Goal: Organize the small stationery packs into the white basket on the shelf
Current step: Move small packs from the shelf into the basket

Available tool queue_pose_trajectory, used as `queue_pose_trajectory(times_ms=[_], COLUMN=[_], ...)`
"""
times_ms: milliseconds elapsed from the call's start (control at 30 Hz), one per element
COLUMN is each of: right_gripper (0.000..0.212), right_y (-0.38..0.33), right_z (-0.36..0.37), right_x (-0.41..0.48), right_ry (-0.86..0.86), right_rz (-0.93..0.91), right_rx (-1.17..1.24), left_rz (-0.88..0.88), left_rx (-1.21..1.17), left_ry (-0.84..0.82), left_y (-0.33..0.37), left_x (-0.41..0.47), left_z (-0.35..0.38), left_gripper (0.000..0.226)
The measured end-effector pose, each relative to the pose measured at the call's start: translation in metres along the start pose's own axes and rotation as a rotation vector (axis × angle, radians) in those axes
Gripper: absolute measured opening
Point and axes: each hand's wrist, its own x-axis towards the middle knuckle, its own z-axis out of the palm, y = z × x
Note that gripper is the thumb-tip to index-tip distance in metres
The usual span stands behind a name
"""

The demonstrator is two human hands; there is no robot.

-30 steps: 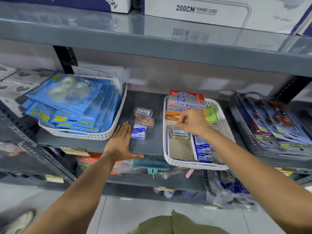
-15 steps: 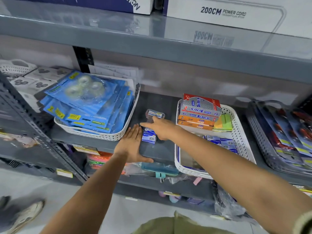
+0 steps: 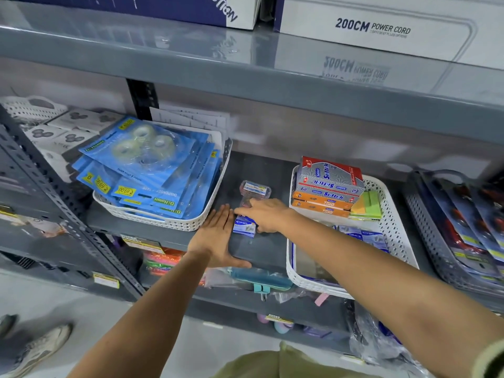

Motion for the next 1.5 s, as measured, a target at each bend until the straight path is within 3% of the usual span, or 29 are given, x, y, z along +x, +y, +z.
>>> queue_pose_trajectory(times_ms=[167,367,500,667,767,1133,1267,1500], right_gripper=[0.035,0.036,0.043,0.028,0.031,0.022,0.031,0.035], right_y=[0.003,0.013,0.008,0.005,0.002,0.028,0.040,0.076], right_z=[0.002,0.011,0.016,0.008,0.005,-0.008,-0.015,-0.006], right_x=[0.000,-0.012,-0.016,-0.018,-0.018,-0.041,-0.067,-0.123], right_ry=[-0.007,-0.039,0.046,0.013,0.001,0.315,0.415,0.415], right_rz=[-0.010,0.044,0.108,0.231,0.247,0.290,0.289,0.367], right_rx=[-0.015,0.089,0.103,0.136,0.184,0.471,0.573,0.527], left_rz=[-0.006,-0.007,-0.007,-0.012,-0.016,-0.020,-0.020,-0.037], left_rx=[0.013,0.013,0.027,0.026,0.019,0.027,0.042,0.059], left_ry=[-0.012,-0.014,-0.019,-0.024,-0.019,-0.031,-0.027,-0.044], left_y=[0.000,-0.001,-0.001,0.000,0.001,0.001,-0.001,-0.001], left_x=[0.001,0.000,0.000,0.000,-0.001,0.000,0.001,0.003], left_z=[0.000,0.000,0.000,-0.001,-0.001,0.001,0.003,0.007], left_gripper=[0.151,0.151,0.151,0.151,0.150,0.152,0.151,0.148])
